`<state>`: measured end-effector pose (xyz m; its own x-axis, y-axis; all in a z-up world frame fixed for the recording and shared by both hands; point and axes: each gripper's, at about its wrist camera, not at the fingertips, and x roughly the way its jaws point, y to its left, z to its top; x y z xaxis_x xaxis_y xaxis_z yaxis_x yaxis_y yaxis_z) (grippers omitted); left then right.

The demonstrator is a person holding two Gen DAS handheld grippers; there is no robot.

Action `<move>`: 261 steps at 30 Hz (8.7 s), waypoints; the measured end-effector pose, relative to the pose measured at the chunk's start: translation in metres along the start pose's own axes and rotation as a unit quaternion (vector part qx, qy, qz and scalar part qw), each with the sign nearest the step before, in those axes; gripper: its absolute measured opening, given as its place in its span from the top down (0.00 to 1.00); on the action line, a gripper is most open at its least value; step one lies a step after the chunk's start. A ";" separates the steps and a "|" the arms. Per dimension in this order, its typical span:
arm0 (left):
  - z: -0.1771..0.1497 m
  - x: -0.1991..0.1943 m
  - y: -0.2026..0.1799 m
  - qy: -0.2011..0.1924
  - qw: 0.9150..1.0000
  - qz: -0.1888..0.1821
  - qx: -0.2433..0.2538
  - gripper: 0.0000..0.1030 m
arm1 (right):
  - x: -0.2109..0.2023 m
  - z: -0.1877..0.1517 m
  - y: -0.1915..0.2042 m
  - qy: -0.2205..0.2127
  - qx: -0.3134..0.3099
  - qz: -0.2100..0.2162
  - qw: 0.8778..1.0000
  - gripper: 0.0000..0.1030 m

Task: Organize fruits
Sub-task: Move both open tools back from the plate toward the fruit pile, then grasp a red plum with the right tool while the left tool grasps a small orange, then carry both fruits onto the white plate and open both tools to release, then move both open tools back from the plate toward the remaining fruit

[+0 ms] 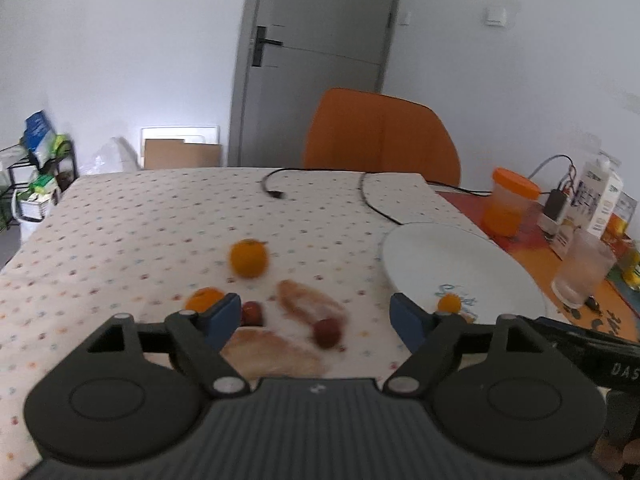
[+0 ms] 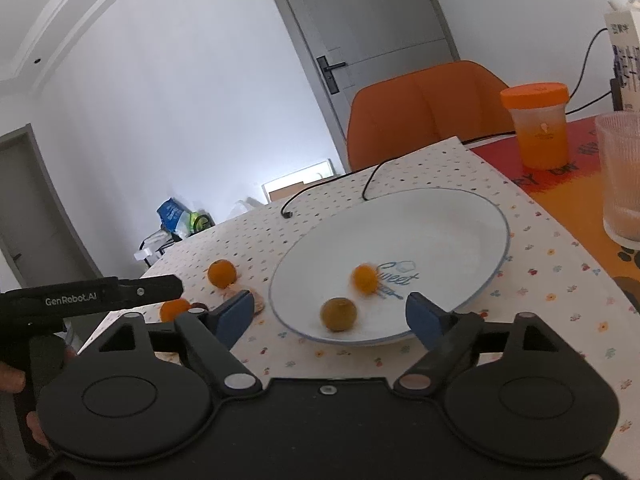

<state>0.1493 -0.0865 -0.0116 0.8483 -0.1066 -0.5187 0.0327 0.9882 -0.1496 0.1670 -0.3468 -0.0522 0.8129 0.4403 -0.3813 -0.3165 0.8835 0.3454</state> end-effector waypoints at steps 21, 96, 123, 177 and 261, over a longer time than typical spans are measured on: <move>-0.017 -0.056 0.070 0.009 0.999 0.024 -0.030 0.03 | 0.004 0.000 0.068 0.031 -0.070 0.050 0.996 0.00; -0.039 0.010 0.108 0.031 0.994 0.051 -0.086 0.74 | 0.117 -0.006 0.102 0.123 -0.134 0.038 0.983 0.79; -0.023 -0.010 0.059 0.004 0.999 0.016 -0.048 0.76 | 0.049 0.010 0.076 0.064 -0.106 0.042 0.991 0.79; 0.003 0.051 -0.099 0.017 0.992 -0.107 0.068 0.75 | -0.031 0.019 -0.050 -0.003 -0.010 -0.070 0.997 0.74; -0.042 -0.049 0.092 0.005 0.996 0.065 -0.063 0.00 | 0.018 -0.006 0.093 0.050 -0.078 0.050 0.994 0.00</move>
<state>0.0888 0.0052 -0.0350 0.8351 0.0195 -0.5497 -0.1442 0.9722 -0.1845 0.1491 -0.2552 -0.0323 0.7232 0.5347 -0.4371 -0.4728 0.8446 0.2512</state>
